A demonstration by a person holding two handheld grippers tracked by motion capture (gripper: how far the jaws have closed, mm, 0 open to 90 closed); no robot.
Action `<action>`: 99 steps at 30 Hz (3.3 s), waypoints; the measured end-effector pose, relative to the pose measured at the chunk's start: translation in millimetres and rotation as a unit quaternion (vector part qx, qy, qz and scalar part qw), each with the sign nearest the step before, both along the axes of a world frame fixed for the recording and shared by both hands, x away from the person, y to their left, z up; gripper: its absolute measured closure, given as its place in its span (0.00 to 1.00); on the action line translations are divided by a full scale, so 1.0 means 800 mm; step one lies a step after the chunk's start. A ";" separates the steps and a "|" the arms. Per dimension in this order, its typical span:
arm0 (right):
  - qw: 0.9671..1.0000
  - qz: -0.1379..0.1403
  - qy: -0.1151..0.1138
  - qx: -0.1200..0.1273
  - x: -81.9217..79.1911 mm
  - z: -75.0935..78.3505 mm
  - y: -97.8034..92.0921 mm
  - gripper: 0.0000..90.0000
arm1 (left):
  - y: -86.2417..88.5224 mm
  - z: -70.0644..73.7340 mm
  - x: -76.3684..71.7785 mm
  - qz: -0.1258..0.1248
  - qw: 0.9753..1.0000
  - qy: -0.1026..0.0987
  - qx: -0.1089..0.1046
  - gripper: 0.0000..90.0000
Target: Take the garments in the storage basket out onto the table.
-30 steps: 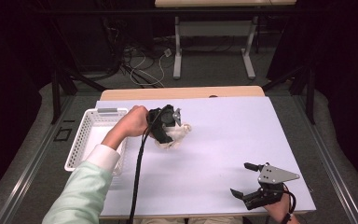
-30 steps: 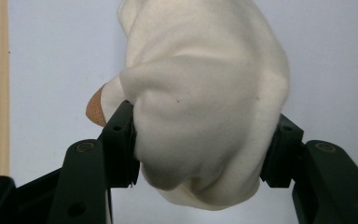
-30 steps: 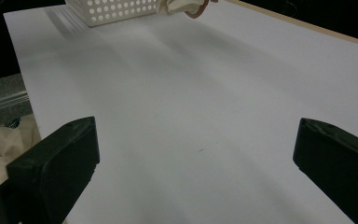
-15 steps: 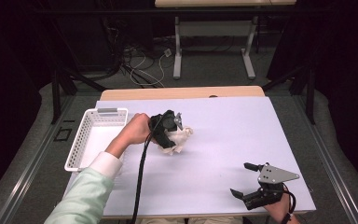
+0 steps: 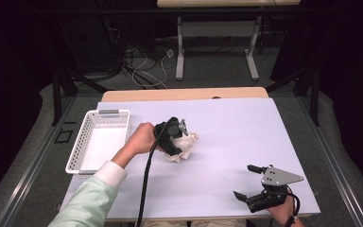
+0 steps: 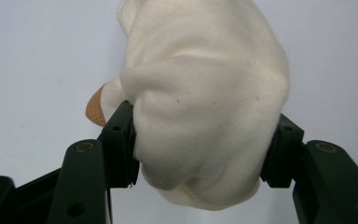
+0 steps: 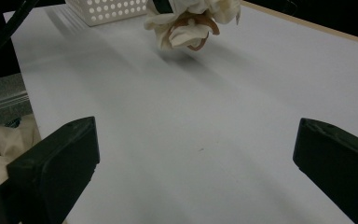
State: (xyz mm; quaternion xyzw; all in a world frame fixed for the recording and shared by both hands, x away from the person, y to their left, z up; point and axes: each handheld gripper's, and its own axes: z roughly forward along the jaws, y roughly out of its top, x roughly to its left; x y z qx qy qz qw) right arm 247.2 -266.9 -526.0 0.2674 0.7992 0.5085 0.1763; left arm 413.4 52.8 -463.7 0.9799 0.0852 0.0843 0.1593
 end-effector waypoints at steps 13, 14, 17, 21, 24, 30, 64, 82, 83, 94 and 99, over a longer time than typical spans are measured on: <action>1.000 0.000 0.001 -0.001 0.000 0.000 0.000 0.00 | -0.005 -0.023 -0.007 0.023 0.999 0.025 -0.039 0.47; 1.000 0.001 0.000 -0.002 0.000 0.000 0.000 0.00 | -0.006 -0.024 -0.007 0.022 0.999 0.025 -0.042 0.47; 1.000 0.001 0.001 -0.002 0.000 0.000 0.000 0.00 | -0.007 -0.030 -0.008 0.028 0.998 0.029 -0.042 0.46; 1.000 0.001 0.002 -0.004 0.001 0.000 0.000 0.00 | -0.009 -0.038 -0.008 0.039 0.998 0.035 -0.047 0.46; 1.000 0.003 0.003 -0.003 0.001 -0.001 0.000 0.00 | -0.009 -0.044 -0.006 0.050 0.997 0.039 -0.045 0.46; 1.000 0.003 0.003 -0.003 0.001 -0.001 0.000 0.00 | -0.009 -0.054 -0.006 0.062 0.996 0.044 -0.050 0.45; 1.000 0.002 0.004 -0.003 0.001 -0.001 0.001 0.00 | 0.024 -0.058 -0.019 0.109 0.983 0.017 -0.150 0.08; 1.000 0.000 0.008 -0.003 0.001 -0.001 0.001 0.00 | 0.040 -0.065 -0.055 0.123 0.980 -0.032 -0.156 0.00; 1.000 0.000 0.008 -0.004 0.001 -0.001 0.001 0.00 | 0.040 -0.066 -0.058 0.125 0.979 -0.031 -0.159 0.00; 1.000 0.001 0.009 -0.003 0.001 -0.001 0.001 0.00 | 0.045 -0.070 -0.075 0.136 0.975 -0.047 -0.167 0.00; 1.000 0.001 0.007 -0.003 0.001 -0.001 0.001 0.00 | 0.048 -0.072 -0.079 0.133 0.975 -0.051 -0.168 0.00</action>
